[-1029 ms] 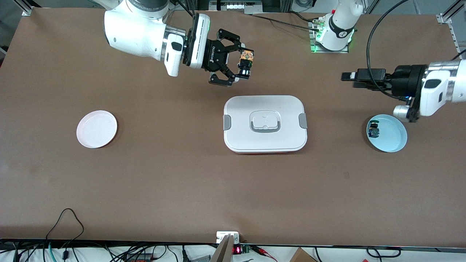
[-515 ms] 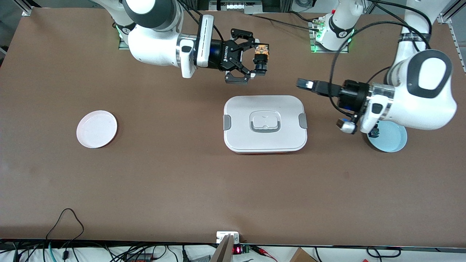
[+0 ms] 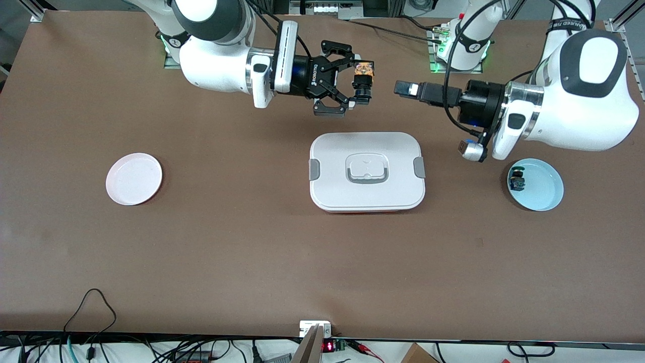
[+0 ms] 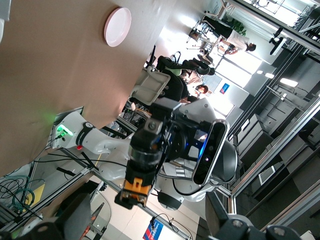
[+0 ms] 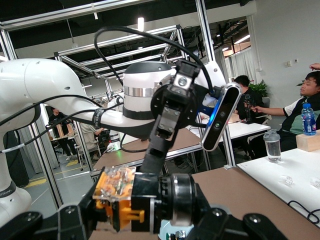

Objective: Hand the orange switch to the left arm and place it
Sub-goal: 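Hold the switch above the box while the left gripper reaches toward it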

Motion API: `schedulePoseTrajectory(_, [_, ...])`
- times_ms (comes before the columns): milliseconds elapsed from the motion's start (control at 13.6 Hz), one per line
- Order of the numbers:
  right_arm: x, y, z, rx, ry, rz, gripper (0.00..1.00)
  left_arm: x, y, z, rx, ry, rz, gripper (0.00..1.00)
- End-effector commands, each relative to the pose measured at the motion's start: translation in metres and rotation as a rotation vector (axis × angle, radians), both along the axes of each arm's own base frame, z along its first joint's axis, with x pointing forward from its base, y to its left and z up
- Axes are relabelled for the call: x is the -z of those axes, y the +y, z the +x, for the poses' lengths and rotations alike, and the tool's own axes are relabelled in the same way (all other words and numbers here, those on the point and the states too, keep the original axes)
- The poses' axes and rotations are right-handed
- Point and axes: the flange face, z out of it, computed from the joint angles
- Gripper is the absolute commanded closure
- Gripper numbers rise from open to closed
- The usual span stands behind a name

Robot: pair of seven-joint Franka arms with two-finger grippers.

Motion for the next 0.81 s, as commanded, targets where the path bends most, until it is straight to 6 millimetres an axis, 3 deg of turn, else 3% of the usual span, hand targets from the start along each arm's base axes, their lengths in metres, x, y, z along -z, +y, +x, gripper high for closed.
schedulePoseTrajectory(0, [0.000,0.001,0.002,0.028,-0.043,0.002,0.99,-0.002,-0.008,-0.026,0.003,0.010,0.001,0.00])
schedulePoseTrajectory(368, [0.002,-0.003,0.005,0.068,-0.063,-0.024,0.99,0.008,-0.023,-0.030,-0.008,-0.047,0.026,0.00])
schedulePoseTrajectory(441, [0.002,-0.003,0.005,0.068,-0.064,-0.024,0.99,0.008,-0.035,-0.033,-0.012,-0.056,0.031,0.00])
schedulePoseTrajectory(735, [0.002,-0.004,0.006,0.070,-0.064,-0.025,0.99,0.012,-0.037,-0.023,-0.046,-0.061,0.035,0.00])
